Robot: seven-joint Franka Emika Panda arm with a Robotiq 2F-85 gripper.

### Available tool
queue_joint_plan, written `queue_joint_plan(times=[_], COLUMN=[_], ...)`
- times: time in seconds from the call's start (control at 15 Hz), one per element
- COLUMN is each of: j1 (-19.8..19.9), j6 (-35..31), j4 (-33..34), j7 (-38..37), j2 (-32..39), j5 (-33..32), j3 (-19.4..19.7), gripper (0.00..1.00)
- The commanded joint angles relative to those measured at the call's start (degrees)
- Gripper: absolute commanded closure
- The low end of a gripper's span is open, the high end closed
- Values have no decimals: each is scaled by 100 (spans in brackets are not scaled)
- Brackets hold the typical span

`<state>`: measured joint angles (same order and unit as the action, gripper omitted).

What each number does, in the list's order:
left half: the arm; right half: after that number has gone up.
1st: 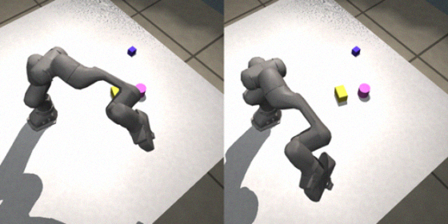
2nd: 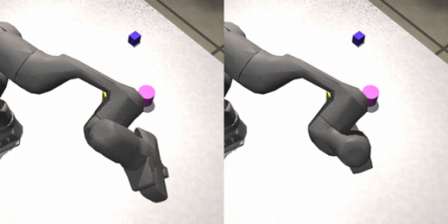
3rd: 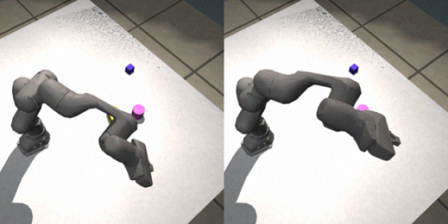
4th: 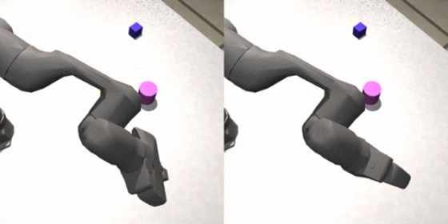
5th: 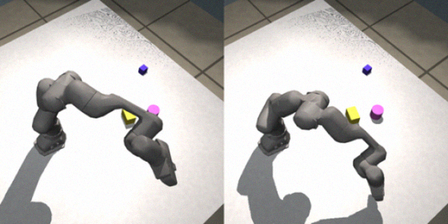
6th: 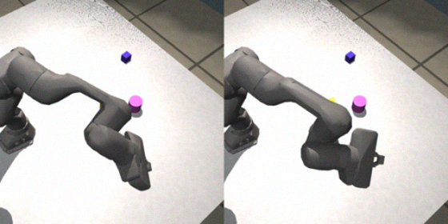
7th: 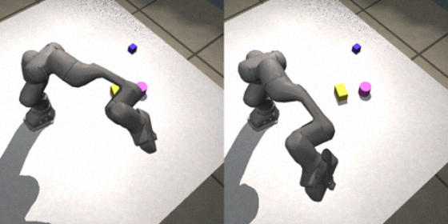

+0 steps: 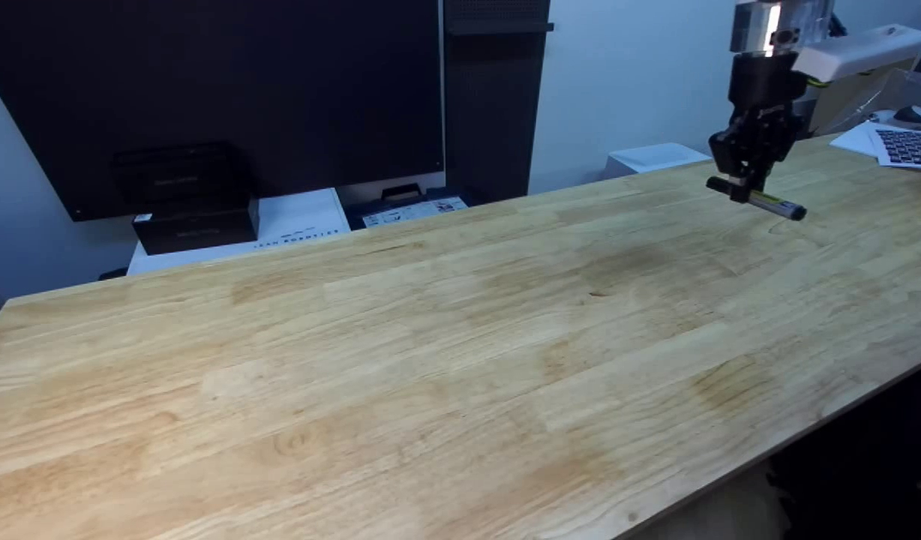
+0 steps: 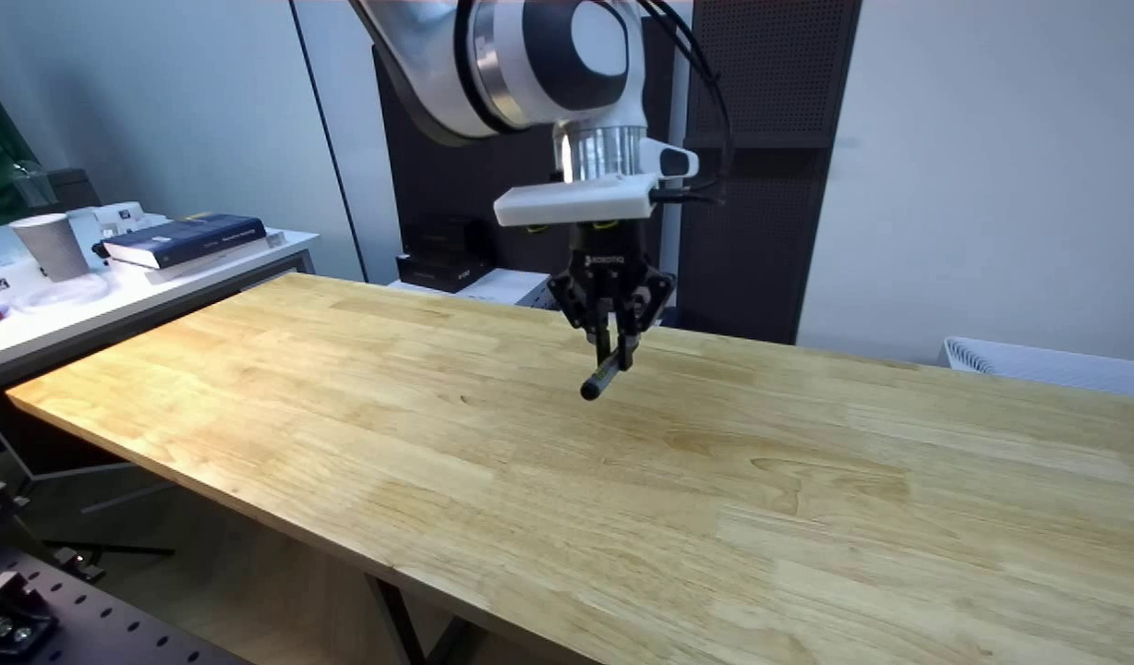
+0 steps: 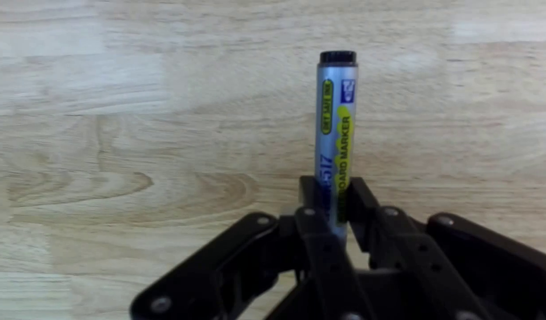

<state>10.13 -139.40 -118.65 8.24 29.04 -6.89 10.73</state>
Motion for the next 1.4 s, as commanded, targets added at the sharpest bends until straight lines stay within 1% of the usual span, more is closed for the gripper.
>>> queue_joint_plan(times=[0.0, 0.13, 0.2, 0.4, 0.53, 0.6, 0.67, 0.93, 1.0, 1.07, 1.13, 1.2, 1.33], j1=[255, 384, 400, 341, 337, 347, 188, 203, 532, 514, 557, 623, 731], j6=[47, -115, -278, -1236, -1789, -1943, -1715, -1136, -1382, -1228, -1214, -1167, -1117], j4=[314, 417, 469, 640, 818, 924, 1125, 1764, 1510, 1631, 1593, 1602, 1609], j7=[388, 533, 480, 18, -200, -274, -403, -474, -129, -102, -18, 70, 197], j2=[371, 595, 726, 1185, 1501, 1647, 1795, 2201, 2045, 2070, 2021, 1997, 1952], j5=[-476, -668, -776, -952, -800, -697, -716, -431, -299, -230, -174, -118, -21], j3=[174, 238, 301, 541, 598, 592, 701, 430, 206, 156, 112, 47, -42], gripper=[95, 95, 95, 95, 95, 95, 95, 95, 95, 54, 53, 47, 34])
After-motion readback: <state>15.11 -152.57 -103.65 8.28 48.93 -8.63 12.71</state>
